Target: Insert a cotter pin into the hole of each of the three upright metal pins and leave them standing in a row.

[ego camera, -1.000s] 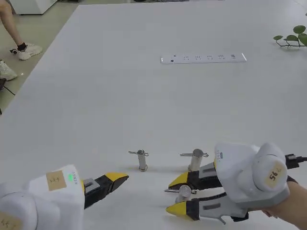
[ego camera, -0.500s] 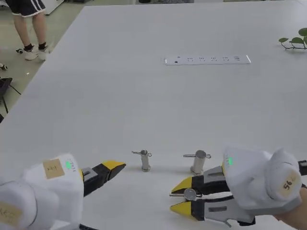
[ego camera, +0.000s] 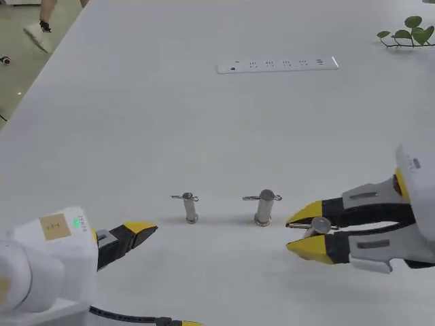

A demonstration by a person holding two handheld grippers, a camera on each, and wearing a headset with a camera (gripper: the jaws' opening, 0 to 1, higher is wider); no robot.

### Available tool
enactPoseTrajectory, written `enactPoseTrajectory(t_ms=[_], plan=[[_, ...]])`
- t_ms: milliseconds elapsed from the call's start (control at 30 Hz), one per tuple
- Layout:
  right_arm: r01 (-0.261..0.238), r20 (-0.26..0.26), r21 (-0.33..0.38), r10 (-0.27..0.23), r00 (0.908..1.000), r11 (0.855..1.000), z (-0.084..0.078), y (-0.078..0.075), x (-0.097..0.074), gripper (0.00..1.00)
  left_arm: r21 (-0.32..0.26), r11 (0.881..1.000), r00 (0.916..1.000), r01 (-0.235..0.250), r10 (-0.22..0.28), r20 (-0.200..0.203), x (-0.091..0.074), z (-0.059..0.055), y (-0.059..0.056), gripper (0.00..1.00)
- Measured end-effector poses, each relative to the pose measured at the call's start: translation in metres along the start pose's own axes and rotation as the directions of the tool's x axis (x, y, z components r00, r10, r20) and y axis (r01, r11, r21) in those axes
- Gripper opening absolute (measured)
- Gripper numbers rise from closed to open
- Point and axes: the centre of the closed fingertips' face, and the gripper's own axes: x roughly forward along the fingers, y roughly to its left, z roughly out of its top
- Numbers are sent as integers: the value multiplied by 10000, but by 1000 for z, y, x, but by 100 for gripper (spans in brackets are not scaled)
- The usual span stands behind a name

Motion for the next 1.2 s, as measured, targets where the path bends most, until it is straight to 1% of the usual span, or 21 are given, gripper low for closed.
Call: enactPoseTrajectory(t_ms=[33, 67, 100, 200, 400, 467, 533, 567, 667, 933, 967, 1000, 1033, 1100, 1200], plan=[[126, 108, 416, -130, 9999, 9991, -2, -5, -3, 10, -14, 10000, 10000, -7, 7, 8, -1, 0, 0, 96], [220, 109, 330, -224, 9997, 9992, -5, -10, -5, 10, -27, 10000, 10000, -30, 30, 19, -1, 0, 1, 96], [368, 6, 163, -368, 9993, 9992, -8, -17, -8, 10, -50, 10000, 10000, -67, 68, 50, -3, 0, 1, 96], [485, -219, 31, -484, 9986, 9988, -15, -27, -9, 10, -134, 9998, 9998, -162, 164, 117, -7, 0, 3, 96], [373, -344, 51, -371, 9987, 9993, -23, -40, -2, 10, -247, 9991, 9994, -345, 346, 40, -12, -4, 6, 95], [287, -486, -68, -290, 9984, 9996, -27, -43, 0, 10, -252, 9988, 9992, -408, 408, -23, -14, -5, 6, 95], [108, -744, -273, -128, 9971, 9996, -33, -45, 3, 10, -373, 9983, 9990, -453, 450, -82, -15, -6, 7, 95], [149, -918, -363, -182, 9956, 9992, -38, -48, 4, 10, -468, 9976, 9987, -518, 516, -48, -15, -6, 8, 95], [169, -980, -304, -198, 9950, 9994, -43, -53, 6, 10, -485, 9973, 9985, -554, 551, -76, -15, -7, 9, 95], [163, -964, 282, -135, 9952, 9995, -55, -59, 3, 10, -488, 9974, 9985, -530, 524, -127, -14, -6, 8, 94], [99, -907, 342, -68, 9959, 9994, -56, -58, 2, 10, -503, 9973, 9985, -542, 539, -74, -13, -6, 8, 93], [92, -718, 406, -63, 9974, 9991, -55, -58, 1, 10, -559, 9971, 9987, -510, 508, -57, -12, -5, 8, 93], [105, -709, 446, -74, 9975, 9990, -56, -57, 0, 10, -589, 9970, 9988, -495, 491, -73, -12, -5, 7, 93], [145, -691, 354, -120, 9975, 9993, -55, -58, 0, 10, -529, 9974, 9987, -497, 493, -90, -11, -5, 7, 93], [-6, -735, 97, 14, 9973, 10000, -55, -55, -1, 10, -494, 9979, 9991, -411, 407, -99, -9, -3, 6, 92]])
